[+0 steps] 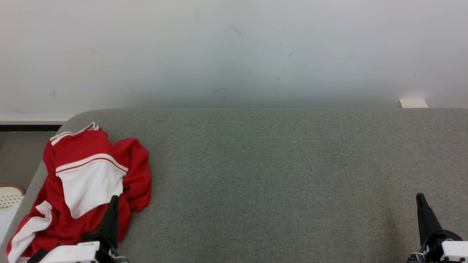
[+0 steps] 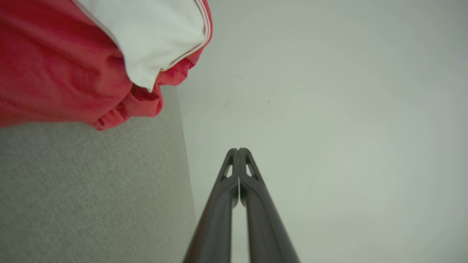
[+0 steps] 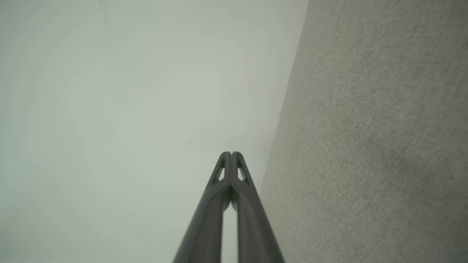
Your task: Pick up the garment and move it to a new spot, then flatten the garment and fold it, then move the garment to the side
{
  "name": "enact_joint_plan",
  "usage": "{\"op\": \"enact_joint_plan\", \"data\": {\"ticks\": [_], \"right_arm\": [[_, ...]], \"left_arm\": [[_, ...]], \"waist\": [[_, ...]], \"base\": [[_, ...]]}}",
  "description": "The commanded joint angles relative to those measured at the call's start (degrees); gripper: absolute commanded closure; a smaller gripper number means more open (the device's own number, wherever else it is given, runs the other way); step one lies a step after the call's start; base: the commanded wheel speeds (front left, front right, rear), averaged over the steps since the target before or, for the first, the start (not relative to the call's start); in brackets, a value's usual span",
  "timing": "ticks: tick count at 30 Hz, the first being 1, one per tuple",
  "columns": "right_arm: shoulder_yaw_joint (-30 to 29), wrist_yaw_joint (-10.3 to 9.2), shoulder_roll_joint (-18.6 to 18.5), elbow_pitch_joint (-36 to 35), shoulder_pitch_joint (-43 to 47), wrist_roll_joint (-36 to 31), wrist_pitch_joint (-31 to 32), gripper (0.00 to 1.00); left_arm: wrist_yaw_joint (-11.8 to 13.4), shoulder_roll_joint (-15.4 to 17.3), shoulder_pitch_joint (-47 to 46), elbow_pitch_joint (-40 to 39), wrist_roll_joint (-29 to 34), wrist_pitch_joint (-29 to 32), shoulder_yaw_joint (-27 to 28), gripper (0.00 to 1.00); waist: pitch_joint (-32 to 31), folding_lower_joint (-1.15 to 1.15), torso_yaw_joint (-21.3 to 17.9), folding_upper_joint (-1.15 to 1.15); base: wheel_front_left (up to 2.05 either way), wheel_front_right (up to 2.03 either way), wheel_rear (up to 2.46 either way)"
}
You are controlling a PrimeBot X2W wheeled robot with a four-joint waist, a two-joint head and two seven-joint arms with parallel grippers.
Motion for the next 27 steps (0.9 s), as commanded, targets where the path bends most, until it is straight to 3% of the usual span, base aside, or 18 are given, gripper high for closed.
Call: {"op": "enact_joint_plan", "data": {"ticks": [1, 27], "right_arm": [[-0.2, -0.13, -0.1, -0.2, -0.7, 0.0, 0.0, 1.00], [-0.2, -0.13, -0.1, -0.2, -0.7, 0.0, 0.0, 1.00]], "left_arm": [[-0.3, 0.4, -0.4, -0.2, -0.7, 0.1, 0.0, 1.00], [-0.3, 0.4, -0.4, -0.2, -0.7, 0.1, 0.1, 1.00]], "waist": [[0.0, 0.00, 0.0, 0.00], [0.0, 0.00, 0.0, 0.00]], "base": [[0.00, 0.00, 0.00], [0.00, 0.00, 0.00]]}}
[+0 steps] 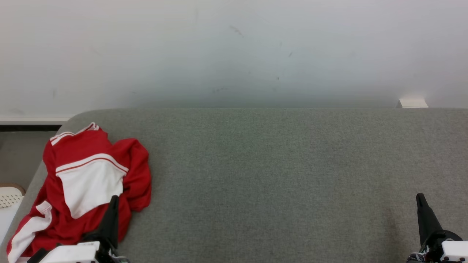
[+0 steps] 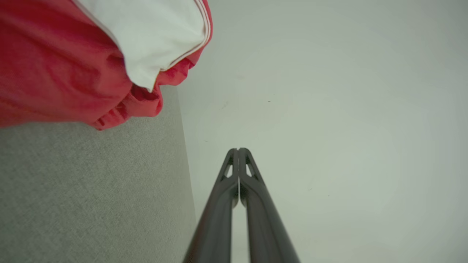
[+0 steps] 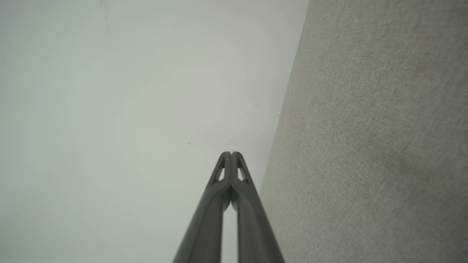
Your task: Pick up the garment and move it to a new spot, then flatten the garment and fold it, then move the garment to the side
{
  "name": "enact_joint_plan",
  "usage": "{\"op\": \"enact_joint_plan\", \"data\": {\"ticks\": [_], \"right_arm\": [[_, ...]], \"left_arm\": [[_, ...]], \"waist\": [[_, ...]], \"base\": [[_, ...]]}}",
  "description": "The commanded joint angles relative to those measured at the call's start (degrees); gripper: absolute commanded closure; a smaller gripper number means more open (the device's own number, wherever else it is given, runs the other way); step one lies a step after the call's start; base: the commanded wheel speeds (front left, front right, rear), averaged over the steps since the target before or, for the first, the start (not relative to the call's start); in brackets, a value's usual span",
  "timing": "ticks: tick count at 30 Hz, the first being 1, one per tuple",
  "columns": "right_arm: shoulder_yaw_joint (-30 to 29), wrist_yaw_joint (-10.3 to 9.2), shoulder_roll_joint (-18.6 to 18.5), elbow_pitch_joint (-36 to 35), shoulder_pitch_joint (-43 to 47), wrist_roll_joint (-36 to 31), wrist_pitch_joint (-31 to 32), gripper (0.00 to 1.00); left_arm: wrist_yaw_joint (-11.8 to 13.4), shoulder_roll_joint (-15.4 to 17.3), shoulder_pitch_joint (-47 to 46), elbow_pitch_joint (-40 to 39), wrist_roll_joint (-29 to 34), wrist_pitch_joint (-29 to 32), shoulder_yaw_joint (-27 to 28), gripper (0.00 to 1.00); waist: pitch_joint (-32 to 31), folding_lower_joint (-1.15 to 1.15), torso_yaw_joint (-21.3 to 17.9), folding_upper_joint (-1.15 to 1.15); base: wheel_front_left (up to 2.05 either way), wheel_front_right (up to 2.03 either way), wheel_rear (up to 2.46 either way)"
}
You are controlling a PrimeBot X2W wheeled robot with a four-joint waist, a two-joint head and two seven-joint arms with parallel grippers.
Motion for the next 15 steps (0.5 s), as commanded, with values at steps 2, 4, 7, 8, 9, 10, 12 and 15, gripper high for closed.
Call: {"op": "enact_joint_plan", "data": {"ticks": [2, 4, 7, 8, 9, 10, 12, 15], "right_arm": [[-0.2, -0.13, -0.1, -0.2, -0.7, 0.0, 0.1, 1.00], [-0.2, -0.13, -0.1, -0.2, -0.7, 0.0, 0.1, 1.00], [-0.2, -0.13, -0.1, -0.2, -0.7, 0.0, 0.1, 1.00], [-0.2, -0.13, -0.1, -0.2, -0.7, 0.0, 0.1, 1.00], [-0.2, -0.13, -0.1, -0.2, -0.7, 0.0, 0.1, 1.00], [-0.2, -0.13, -0.1, -0.2, -0.7, 0.0, 0.1, 1.00], [-0.2, -0.13, -0.1, -0.2, -0.7, 0.0, 0.1, 1.00], [-0.2, -0.13, -0.1, -0.2, -0.7, 0.0, 0.1, 1.00]], "left_arm": [[-0.3, 0.4, -0.4, -0.2, -0.7, 0.1, 0.1, 1.00], [-0.3, 0.4, -0.4, -0.2, -0.7, 0.1, 0.1, 1.00], [-0.3, 0.4, -0.4, -0.2, -0.7, 0.1, 0.0, 1.00], [-0.3, 0.4, -0.4, -0.2, -0.7, 0.1, 0.1, 1.00], [-0.3, 0.4, -0.4, -0.2, -0.7, 0.1, 0.0, 1.00], [-0.3, 0.4, -0.4, -0.2, -0.7, 0.1, 0.1, 1.00], [-0.3, 0.4, -0.4, -0.2, -0.7, 0.1, 0.0, 1.00], [-0.3, 0.4, -0.4, -0.2, -0.7, 0.1, 0.1, 1.00]], "waist": [[0.0, 0.00, 0.0, 0.00], [0.0, 0.00, 0.0, 0.00], [0.0, 0.00, 0.0, 0.00], [0.0, 0.00, 0.0, 0.00], [0.0, 0.00, 0.0, 0.00], [0.0, 0.00, 0.0, 0.00], [0.0, 0.00, 0.0, 0.00], [0.0, 0.00, 0.0, 0.00]], "base": [[0.00, 0.00, 0.00], [0.00, 0.00, 0.00], [0.00, 0.00, 0.00], [0.00, 0.00, 0.00], [0.00, 0.00, 0.00], [0.00, 0.00, 0.00], [0.00, 0.00, 0.00], [0.00, 0.00, 0.00]]}}
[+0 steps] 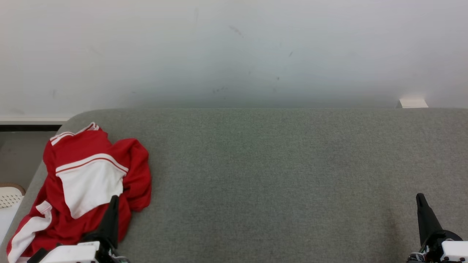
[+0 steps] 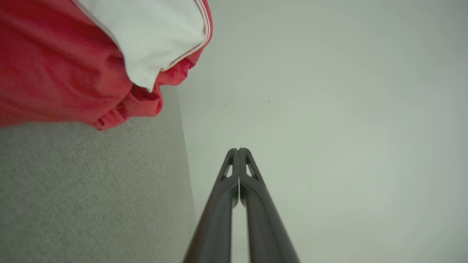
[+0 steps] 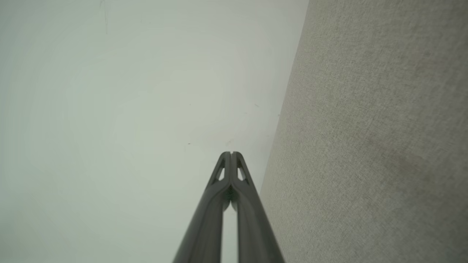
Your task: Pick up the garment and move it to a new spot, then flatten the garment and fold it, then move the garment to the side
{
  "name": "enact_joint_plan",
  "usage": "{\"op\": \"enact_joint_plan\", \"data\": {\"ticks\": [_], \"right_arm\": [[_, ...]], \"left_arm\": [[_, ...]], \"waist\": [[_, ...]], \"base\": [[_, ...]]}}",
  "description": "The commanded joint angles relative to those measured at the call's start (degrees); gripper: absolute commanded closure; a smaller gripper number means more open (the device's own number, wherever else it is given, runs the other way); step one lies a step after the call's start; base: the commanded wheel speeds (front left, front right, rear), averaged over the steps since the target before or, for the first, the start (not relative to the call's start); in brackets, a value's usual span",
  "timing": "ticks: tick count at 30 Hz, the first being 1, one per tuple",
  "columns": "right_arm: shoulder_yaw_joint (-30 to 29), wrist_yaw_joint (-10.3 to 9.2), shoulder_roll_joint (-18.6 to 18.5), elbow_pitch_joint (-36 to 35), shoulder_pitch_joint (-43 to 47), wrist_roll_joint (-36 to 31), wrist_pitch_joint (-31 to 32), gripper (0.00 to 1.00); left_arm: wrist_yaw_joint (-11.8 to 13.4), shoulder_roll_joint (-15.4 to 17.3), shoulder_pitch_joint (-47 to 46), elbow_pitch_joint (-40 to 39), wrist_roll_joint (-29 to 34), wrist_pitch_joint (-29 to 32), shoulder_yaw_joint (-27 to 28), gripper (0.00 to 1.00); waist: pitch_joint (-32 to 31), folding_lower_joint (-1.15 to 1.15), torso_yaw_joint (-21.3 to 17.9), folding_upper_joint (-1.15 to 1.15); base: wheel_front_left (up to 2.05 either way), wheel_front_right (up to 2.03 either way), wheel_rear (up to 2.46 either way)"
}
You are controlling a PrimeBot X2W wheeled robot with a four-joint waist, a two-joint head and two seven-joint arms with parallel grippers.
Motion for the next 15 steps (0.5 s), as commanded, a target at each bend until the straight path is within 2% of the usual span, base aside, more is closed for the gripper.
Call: {"op": "enact_joint_plan", "data": {"ticks": [1, 4, 5, 15], "right_arm": [[-0.2, -0.13, -0.1, -0.2, -0.7, 0.0, 0.0, 1.00], [-0.2, -0.13, -0.1, -0.2, -0.7, 0.0, 0.1, 1.00], [0.0, 0.01, 0.0, 0.2, 0.1, 0.0, 0.0, 0.00], [2.7, 0.00, 0.2, -0.8, 0.5, 1.2, -2.3, 0.00]], "left_arm": [[-0.3, 0.4, -0.4, -0.2, -0.7, 0.1, 0.0, 1.00], [-0.3, 0.4, -0.4, -0.2, -0.7, 0.1, 0.0, 1.00], [0.0, -0.1, 0.1, 0.2, 0.0, 0.0, 0.0, 0.00], [0.1, -0.2, 0.5, -0.4, 1.0, -2.5, -1.1, 0.00]], "waist": [[0.0, 0.00, 0.0, 0.00], [0.0, 0.00, 0.0, 0.00], [0.0, 0.00, 0.0, 0.00], [0.0, 0.00, 0.0, 0.00]], "base": [[0.00, 0.00, 0.00], [0.00, 0.00, 0.00], [0.00, 0.00, 0.00], [0.00, 0.00, 0.00]]}}
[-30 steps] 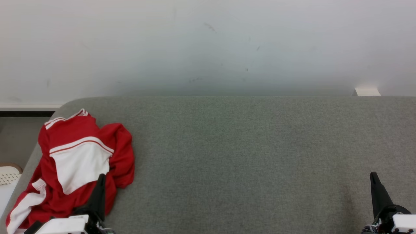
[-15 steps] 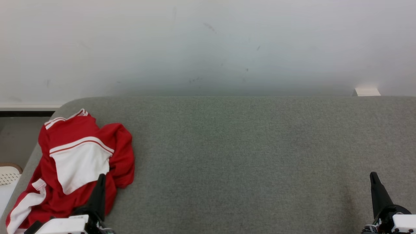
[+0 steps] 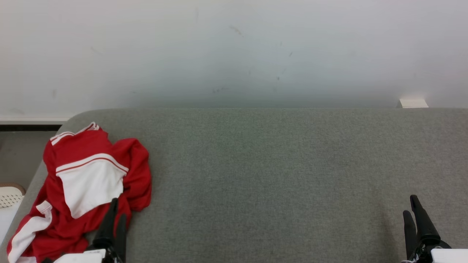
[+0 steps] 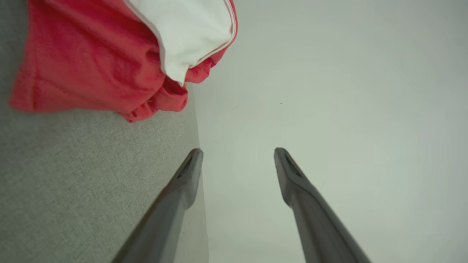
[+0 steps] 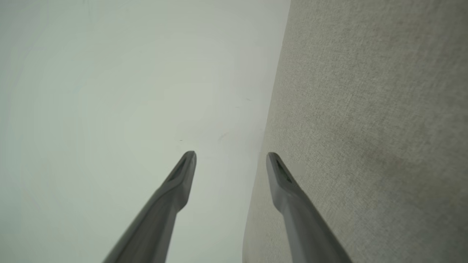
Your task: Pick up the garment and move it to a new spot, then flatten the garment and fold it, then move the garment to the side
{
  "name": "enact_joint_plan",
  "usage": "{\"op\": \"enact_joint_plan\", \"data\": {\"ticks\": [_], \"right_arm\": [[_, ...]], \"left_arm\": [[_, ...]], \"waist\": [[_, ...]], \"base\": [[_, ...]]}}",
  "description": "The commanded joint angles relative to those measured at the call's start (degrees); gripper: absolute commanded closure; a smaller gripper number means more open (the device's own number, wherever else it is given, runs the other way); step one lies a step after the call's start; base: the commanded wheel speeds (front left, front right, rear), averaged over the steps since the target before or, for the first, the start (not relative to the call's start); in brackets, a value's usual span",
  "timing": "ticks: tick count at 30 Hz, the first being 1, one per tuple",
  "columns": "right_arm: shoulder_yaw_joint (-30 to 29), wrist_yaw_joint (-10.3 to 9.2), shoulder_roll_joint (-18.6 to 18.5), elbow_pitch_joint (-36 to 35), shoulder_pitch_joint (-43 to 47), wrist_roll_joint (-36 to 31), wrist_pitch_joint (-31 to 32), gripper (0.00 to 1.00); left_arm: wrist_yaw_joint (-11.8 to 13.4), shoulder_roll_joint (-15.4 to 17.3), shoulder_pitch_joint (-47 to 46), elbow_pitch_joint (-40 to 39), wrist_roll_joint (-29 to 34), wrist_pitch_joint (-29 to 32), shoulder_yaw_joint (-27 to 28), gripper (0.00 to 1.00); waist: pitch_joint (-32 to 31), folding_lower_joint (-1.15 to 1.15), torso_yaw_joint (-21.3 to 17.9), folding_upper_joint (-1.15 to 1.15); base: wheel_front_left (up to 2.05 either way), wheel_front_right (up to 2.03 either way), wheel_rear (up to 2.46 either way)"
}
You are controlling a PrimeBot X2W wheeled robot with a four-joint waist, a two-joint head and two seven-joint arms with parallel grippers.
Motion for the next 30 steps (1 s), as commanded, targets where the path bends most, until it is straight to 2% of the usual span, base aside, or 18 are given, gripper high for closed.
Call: {"op": "enact_joint_plan", "data": {"ticks": [1, 7, 15, 28, 30], "right_arm": [[0.8, -0.01, -0.5, -1.7, -1.2, 0.6, -0.9, 0.00], [2.4, -0.01, -0.6, -3.2, -1.3, -0.6, -2.5, 0.00], [4.0, -0.02, -0.8, -4.3, -1.6, -6.2, -4.7, 0.00], [6.5, -0.03, -0.7, -6.1, -1.6, -19.3, -7.6, 0.00], [6.6, -0.03, -0.7, -6.2, -1.5, -20.2, -7.8, 0.00]], "left_arm": [[-0.1, 0.3, -1.2, -1.6, 0.9, -1.0, -0.3, 0.00], [-0.1, 0.4, -1.3, -3.3, 3.2, -2.6, -0.5, 0.00], [-0.2, 0.4, -1.1, -4.1, 9.4, -4.6, -0.5, 0.00], [-0.2, 0.6, -0.6, -6.2, 27.7, -7.5, -1.8, 0.00], [-0.2, 0.6, -0.5, -6.3, 28.9, -7.7, -1.6, 0.00]], "waist": [[0.0, 0.00, 0.0, 0.00], [0.0, 0.00, 0.1, 0.00], [-0.1, 0.00, 0.1, 0.00], [-0.2, 0.00, -0.2, 0.00], [-0.2, 0.00, -0.2, 0.00]], "base": [[0.00, 0.00, 0.00], [0.00, 0.00, 0.00], [0.00, 0.00, 0.00], [0.00, 0.00, 0.00], [0.00, 0.00, 0.00]]}}
